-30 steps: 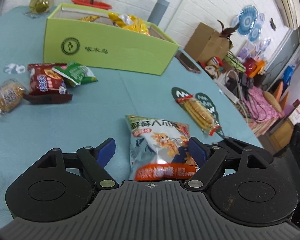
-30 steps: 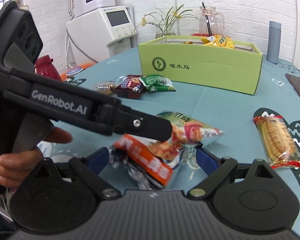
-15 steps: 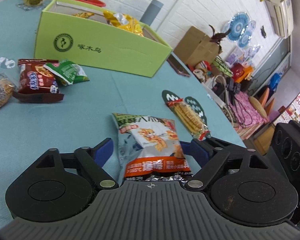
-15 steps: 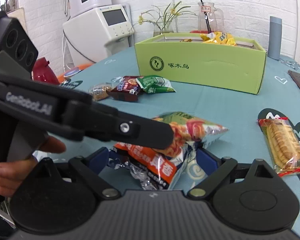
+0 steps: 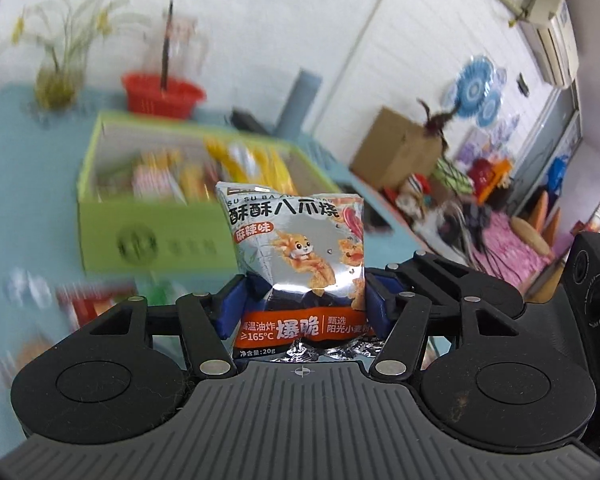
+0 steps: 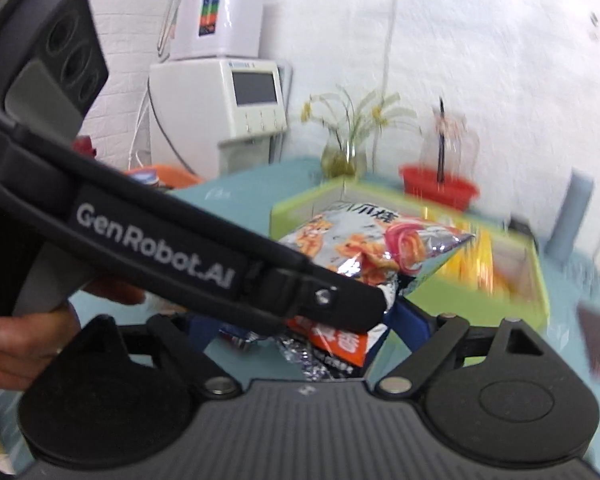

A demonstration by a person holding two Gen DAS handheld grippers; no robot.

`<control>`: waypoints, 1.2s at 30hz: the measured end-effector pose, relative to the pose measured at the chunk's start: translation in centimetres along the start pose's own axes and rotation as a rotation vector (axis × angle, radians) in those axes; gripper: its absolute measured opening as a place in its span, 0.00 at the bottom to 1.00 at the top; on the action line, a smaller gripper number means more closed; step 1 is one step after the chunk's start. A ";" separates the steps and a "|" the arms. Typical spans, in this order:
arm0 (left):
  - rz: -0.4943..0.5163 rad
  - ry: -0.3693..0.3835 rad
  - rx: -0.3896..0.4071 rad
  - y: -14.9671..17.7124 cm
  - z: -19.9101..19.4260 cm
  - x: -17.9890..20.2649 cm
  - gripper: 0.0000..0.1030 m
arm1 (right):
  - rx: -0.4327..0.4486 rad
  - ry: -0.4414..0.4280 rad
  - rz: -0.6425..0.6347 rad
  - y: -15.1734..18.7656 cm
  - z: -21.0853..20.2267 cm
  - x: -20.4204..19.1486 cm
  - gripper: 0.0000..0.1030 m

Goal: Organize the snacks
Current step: 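Carry the orange-and-white bag into the green box and open the left tool, then lower the left tool onto the clear-wrapped round cookie and close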

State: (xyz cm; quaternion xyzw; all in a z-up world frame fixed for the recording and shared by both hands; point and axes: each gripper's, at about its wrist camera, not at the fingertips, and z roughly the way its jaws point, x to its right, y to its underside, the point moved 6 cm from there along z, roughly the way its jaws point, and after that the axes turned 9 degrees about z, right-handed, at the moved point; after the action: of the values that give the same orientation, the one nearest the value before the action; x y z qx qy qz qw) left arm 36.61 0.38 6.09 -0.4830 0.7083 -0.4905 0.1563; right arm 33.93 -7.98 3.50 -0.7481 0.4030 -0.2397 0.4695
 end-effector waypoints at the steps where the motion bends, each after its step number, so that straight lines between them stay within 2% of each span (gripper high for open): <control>1: 0.024 -0.027 0.014 -1.4 0.3 -0.7 0.43 | 0.013 0.002 -0.019 -1.4 1.2 0.2 0.88; 5: 0.066 -0.130 0.024 -5.8 3.0 -4.5 0.44 | 0.014 -0.022 -0.030 -5.7 6.8 1.9 0.88; 9: 0.040 -0.164 -0.021 -7.5 6.5 -9.0 0.44 | -0.037 -0.057 0.018 -7.1 12.1 4.4 0.87; 10: 0.037 -0.179 -0.027 -7.6 7.1 -10.0 0.46 | -0.053 -0.063 0.032 -7.0 13.1 4.9 0.87; 12: 0.019 -0.202 -0.042 -7.4 8.0 -11.5 0.62 | -0.070 -0.056 0.058 -6.6 14.3 5.6 0.90; 16: 0.017 -0.185 0.009 -7.1 6.3 -11.6 0.66 | -0.033 -0.029 0.090 -6.4 12.3 6.4 0.91; 17: 0.024 -0.188 0.027 -7.1 5.5 -11.3 0.71 | -0.017 -0.026 0.093 -6.5 11.3 6.3 0.91; 20: 0.050 -0.194 0.058 -6.6 3.2 -10.0 0.72 | 0.036 -0.017 0.086 -6.2 7.6 5.6 0.91; 23: 0.065 -0.177 0.084 -5.6 0.8 -8.5 0.74 | 0.055 -0.055 0.095 -5.0 4.6 4.1 0.91; 29: 0.066 -0.233 0.061 -0.9 -2.5 -7.1 0.77 | -0.033 -0.120 0.159 0.2 2.3 0.3 0.91; 33: -0.005 -0.306 0.013 3.0 -4.3 -9.0 0.77 | -0.117 -0.183 0.205 3.5 2.5 -2.3 0.91; 36: -0.087 -0.374 -0.019 5.5 -5.4 -11.4 0.76 | -0.149 -0.240 0.185 3.9 3.3 -4.7 0.91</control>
State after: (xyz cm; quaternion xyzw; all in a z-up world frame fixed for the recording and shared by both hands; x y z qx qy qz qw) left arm 35.46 13.10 1.11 -0.5973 0.6500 -0.3918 0.2594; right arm 32.25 -3.37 -1.38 -0.7637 0.4281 -0.0739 0.4775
